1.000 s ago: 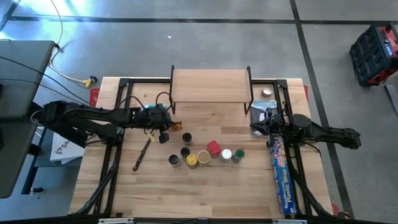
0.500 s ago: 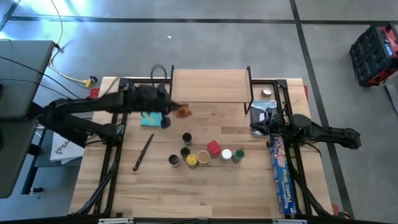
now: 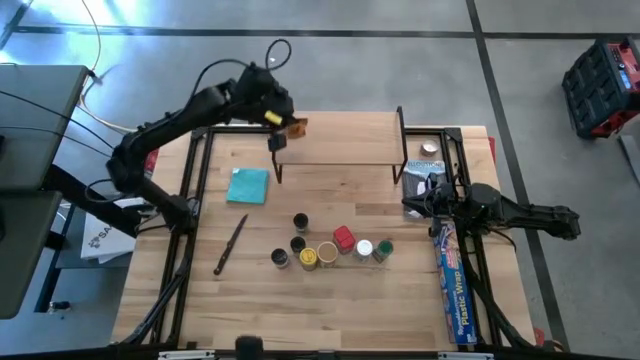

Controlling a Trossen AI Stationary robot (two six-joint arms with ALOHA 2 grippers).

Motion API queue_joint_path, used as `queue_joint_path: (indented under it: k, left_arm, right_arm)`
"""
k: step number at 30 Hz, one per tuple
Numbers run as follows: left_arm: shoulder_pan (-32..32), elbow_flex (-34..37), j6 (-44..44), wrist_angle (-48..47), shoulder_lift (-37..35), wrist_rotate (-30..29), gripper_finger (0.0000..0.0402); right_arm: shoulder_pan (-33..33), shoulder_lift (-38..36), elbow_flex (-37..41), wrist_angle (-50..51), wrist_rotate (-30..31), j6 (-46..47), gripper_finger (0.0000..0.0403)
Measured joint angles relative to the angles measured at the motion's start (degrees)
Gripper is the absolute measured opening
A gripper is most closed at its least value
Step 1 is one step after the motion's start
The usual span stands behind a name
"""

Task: Shelf spices
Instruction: Put the orange seasoning bag on the shelf

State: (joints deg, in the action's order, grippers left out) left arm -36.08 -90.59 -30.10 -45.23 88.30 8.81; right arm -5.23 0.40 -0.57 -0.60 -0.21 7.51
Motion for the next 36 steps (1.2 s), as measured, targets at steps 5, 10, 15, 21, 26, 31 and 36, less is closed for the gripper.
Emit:
queue_joint_path:
  k: [5,10,15,21,26,31,36]
  left_arm:
    - [-5.87,-0.11,-3.06,-0.59,1.93,10.2,0.0]
    - [-8.7,-0.17,-2.98,-0.59,2.4,15.58,0.0]
    - [-9.35,-0.17,-3.03,-2.32,3.76,16.27,0.0]
    - [-9.18,-0.17,-3.0,-3.04,5.72,16.47,0.0]
    - [-9.18,-0.18,-2.27,-3.0,5.39,16.34,0.0]
    - [-9.48,-0.17,-1.7,-3.17,5.39,16.19,0.0006]
    - [-9.5,-0.17,-1.69,-3.08,5.39,15.92,0.0031]
  right_arm:
    - [-0.02,0.0,0.01,0.0,0.0,0.0,0.0]
    - [0.0,0.0,-0.01,0.0,0.0,-0.02,0.0]
    - [0.0,0.0,0.01,0.0,0.0,-0.02,0.0]
    - [-0.02,0.02,-0.01,0.0,0.0,0.0,0.0]
    - [-0.01,0.01,-0.01,0.0,0.0,-0.02,0.0]
    - [-0.01,0.0,0.01,0.0,0.0,0.0,0.0]
    - [-0.01,0.01,0.0,0.0,0.0,-0.01,0.0]
